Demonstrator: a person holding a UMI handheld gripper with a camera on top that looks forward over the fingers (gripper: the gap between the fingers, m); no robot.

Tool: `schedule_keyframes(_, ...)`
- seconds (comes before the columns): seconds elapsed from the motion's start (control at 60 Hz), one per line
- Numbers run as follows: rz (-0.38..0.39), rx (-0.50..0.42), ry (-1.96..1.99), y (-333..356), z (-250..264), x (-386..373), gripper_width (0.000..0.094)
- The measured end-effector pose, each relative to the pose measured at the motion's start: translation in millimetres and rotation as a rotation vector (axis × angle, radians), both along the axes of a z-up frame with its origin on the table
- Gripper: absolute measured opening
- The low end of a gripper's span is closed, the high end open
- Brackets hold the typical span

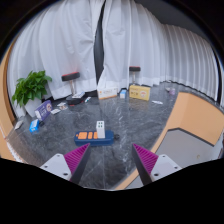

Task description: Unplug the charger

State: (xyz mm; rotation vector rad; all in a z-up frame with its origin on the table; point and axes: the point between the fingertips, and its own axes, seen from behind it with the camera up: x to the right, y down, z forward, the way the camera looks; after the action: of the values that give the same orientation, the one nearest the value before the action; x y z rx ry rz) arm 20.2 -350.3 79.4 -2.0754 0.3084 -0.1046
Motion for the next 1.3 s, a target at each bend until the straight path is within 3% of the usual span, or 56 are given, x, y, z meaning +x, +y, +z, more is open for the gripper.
schedule_keyframes(0.25, -0.006, 0.014, -0.042, 122, -28, -6, 0.0836)
schedule_keyframes(0.333, 0.016, 0.011, -0.039, 147, -42, -9, 0.0709)
schedule_keyframes(0.433, 0.026, -0.039, -0.030, 156, -65, -10, 0.0453)
schedule_keyframes(0.517, -0.005, -0.017, -0.056, 159, -65, -1, 0.0225)
schedule_keyframes(0.617, -0.004, -0.009, -0.009, 159, -65, -5, 0.0126)
schedule_keyframes(0.7, -0.003, -0.028, -0.022, 159, -64, -4, 0.0100)
schedule_keyframes(0.833, 0.045, 0.257, -0.155, 176, 89, -4, 0.0097)
schedule_keyframes(0.9, 0.056, 0.332, -0.156, 181, 150, 3, 0.0096)
schedule_keyframes(0.967, 0.052, 0.366, -0.131, 178, 167, 21, 0.0096)
schedule_keyframes(1.033, 0.036, 0.337, -0.111, 174, 146, 47, 0.0097)
schedule_keyframes(1.3, 0.061, -0.059, 0.002, 151, -51, 107, 0.0174)
